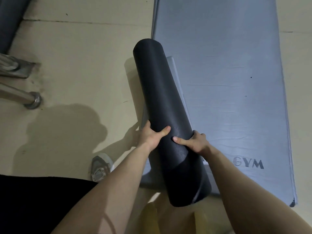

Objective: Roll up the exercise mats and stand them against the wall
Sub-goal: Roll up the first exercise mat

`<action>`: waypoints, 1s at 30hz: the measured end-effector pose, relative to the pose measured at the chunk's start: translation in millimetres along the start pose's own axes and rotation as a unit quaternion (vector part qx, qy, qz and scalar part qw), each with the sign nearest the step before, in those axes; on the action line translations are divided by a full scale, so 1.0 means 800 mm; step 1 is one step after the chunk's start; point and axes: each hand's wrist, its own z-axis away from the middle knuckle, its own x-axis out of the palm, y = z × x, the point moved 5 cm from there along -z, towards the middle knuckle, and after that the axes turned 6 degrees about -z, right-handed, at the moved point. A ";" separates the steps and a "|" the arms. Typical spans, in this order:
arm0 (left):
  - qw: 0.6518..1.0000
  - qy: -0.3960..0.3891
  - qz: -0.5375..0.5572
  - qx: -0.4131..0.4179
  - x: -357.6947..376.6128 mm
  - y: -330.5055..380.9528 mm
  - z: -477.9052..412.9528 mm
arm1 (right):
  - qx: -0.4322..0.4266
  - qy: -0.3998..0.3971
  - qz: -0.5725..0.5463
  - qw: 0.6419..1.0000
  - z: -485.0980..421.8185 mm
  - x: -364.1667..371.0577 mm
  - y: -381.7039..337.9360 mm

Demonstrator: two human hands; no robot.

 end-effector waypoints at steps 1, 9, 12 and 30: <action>1.000 -0.006 0.010 0.005 -0.002 -0.003 -0.003 | -0.011 0.006 -0.007 1.000 -0.001 -0.001 -0.002; 0.988 -0.021 0.146 0.047 -0.087 0.019 -0.006 | -0.056 0.068 -0.024 0.996 0.021 0.048 -0.100; 0.979 0.000 0.189 0.071 -0.163 0.046 -0.012 | -0.080 0.055 -0.025 0.995 0.021 0.091 -0.188; 0.965 0.217 0.140 0.037 -0.613 -0.137 -0.156 | -0.043 -0.069 -0.023 0.996 -0.044 0.589 -0.392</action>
